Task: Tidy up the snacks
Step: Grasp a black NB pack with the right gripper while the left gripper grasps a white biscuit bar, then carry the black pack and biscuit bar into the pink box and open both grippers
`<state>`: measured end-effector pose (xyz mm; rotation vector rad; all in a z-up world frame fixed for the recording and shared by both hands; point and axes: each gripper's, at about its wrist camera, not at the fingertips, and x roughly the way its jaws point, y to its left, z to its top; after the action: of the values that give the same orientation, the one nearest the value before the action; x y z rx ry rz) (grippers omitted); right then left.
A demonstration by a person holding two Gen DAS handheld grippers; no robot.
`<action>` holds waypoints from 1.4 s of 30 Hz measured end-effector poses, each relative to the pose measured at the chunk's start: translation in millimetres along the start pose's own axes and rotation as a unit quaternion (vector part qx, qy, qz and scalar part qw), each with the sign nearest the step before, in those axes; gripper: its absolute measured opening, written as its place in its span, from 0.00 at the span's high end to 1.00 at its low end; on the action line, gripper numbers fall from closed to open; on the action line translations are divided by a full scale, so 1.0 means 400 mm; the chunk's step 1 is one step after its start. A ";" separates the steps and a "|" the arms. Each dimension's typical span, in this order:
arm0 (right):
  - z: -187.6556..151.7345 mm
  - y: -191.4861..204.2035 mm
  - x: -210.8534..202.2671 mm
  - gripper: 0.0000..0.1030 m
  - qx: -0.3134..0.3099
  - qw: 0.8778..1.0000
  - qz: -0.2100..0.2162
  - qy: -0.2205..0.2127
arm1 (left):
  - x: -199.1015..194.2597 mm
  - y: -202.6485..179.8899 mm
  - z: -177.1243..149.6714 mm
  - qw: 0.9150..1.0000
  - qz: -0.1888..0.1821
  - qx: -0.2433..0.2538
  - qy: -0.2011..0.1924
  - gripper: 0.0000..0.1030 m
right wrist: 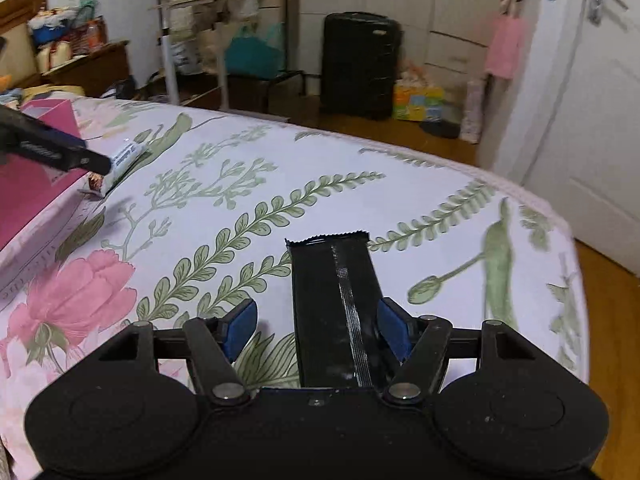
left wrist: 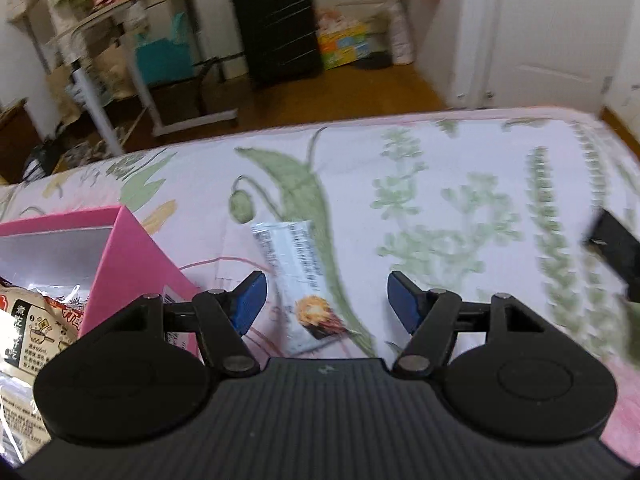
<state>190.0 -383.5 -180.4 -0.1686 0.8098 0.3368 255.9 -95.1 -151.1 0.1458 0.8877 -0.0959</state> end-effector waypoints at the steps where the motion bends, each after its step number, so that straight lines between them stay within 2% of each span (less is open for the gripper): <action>1: 0.002 -0.005 0.013 0.27 0.000 1.000 -0.009 0.001 | 0.021 0.004 0.006 1.000 0.009 0.001 0.010 0.36; 3: 0.004 -0.015 0.039 0.27 0.011 1.000 -0.013 0.012 | 0.055 0.020 0.009 1.000 0.016 -0.016 0.020 0.36; 5: 0.001 -0.024 0.050 0.23 0.022 1.000 -0.015 0.005 | 0.077 0.026 0.009 0.999 0.014 -0.019 0.033 0.36; 7: -0.002 -0.026 0.052 0.26 0.040 0.999 -0.023 0.000 | 0.085 0.031 0.004 0.999 0.006 -0.022 0.034 0.37; 8: -0.001 -0.025 0.046 0.40 0.058 0.998 -0.033 -0.004 | 0.083 0.032 0.002 0.999 -0.001 -0.022 0.032 0.47; 9: 0.002 -0.024 0.040 0.45 0.078 0.996 -0.035 -0.005 | 0.077 0.033 0.002 0.999 -0.015 -0.023 0.033 0.61; 11: 0.008 -0.019 0.028 0.47 0.121 0.992 -0.025 -0.002 | 0.068 0.031 0.002 0.999 -0.029 -0.024 0.032 0.69; 13: 0.012 -0.002 0.013 0.47 0.147 0.989 -0.013 -0.010 | 0.065 0.028 0.001 0.998 -0.035 -0.025 0.041 0.71; 20: 0.041 0.080 -0.038 0.47 0.182 0.983 0.012 -0.027 | 0.020 0.046 -0.025 0.995 -0.063 -0.043 0.061 0.73; 23: 0.044 0.123 -0.049 0.47 0.182 0.983 0.016 -0.020 | -0.004 0.062 -0.037 0.994 -0.074 -0.047 0.067 0.73; 27: 0.045 0.173 -0.067 0.47 0.210 0.977 0.036 0.005 | -0.033 0.084 -0.054 0.991 -0.086 -0.054 0.082 0.73; 30: 0.058 0.230 -0.092 0.47 0.192 0.980 0.046 0.008 | -0.064 0.101 -0.065 0.989 -0.098 -0.060 0.089 0.73; 33: 0.072 0.281 -0.122 0.47 0.183 0.981 0.063 0.010 | -0.127 0.120 -0.078 0.989 -0.088 -0.072 0.096 0.74; 35: 0.083 0.312 -0.145 0.47 0.182 0.980 0.077 0.019 | -0.183 0.133 -0.087 0.988 -0.100 -0.075 0.089 0.74; 40: 0.110 0.396 -0.216 0.47 0.158 0.981 0.114 0.016 | -0.317 0.145 -0.099 0.990 -0.103 -0.050 0.087 0.74; 42: 0.119 0.425 -0.241 0.47 0.154 0.980 0.122 0.008 | -0.362 0.157 -0.101 0.989 -0.116 -0.049 0.084 0.74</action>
<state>100.0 -233.7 -80.8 0.2206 0.8910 0.4346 143.3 -23.2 -58.1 -0.0422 1.0730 -0.2596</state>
